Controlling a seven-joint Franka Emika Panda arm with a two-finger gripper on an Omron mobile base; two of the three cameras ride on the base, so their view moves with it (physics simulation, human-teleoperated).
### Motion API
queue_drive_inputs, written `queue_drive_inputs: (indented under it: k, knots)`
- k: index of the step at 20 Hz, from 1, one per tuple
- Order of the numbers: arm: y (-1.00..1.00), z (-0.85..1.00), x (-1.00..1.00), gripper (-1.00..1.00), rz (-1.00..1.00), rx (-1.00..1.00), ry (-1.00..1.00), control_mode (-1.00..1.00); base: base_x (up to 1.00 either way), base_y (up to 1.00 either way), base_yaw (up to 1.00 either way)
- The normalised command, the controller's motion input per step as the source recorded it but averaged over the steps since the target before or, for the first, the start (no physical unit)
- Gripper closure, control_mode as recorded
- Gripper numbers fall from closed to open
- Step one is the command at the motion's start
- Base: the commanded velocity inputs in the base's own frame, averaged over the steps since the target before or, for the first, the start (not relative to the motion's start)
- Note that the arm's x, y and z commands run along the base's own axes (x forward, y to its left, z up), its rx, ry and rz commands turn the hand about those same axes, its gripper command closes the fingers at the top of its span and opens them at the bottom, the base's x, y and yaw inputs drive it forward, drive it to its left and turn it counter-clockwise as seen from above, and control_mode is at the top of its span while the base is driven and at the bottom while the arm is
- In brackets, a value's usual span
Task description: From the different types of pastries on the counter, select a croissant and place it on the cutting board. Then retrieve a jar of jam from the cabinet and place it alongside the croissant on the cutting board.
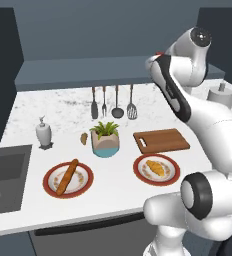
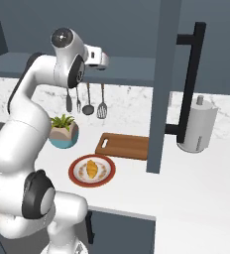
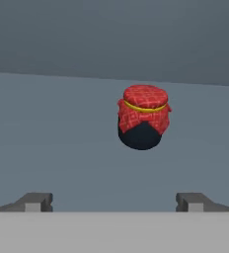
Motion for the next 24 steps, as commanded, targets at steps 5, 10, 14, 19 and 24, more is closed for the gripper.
queue_drive_inputs:
  k: [5, 10, 14, 19, 24]
  knots:
    - [-0.09, -0.05, 0.25, -1.00, 0.00, -0.01, 0.00, -1.00, 0.00, 0.00, 0.00]
    - [-0.20, -0.01, 0.42, -1.00, 0.00, -0.01, 0.00, -1.00, 0.00, 0.00, 0.00]
    - [-0.10, 0.00, 0.36, -1.00, -0.04, 0.00, 0.00, -1.00, 0.00, 0.00, 0.00]
    - [0.00, 0.00, 0.45, -1.00, -0.07, 0.00, 0.00, -1.00, 0.00, 0.00, 0.00]
    - [-0.05, 0.00, 0.16, -1.00, -0.02, 0.00, 0.00, -1.00, 0.00, 0.00, 0.00]
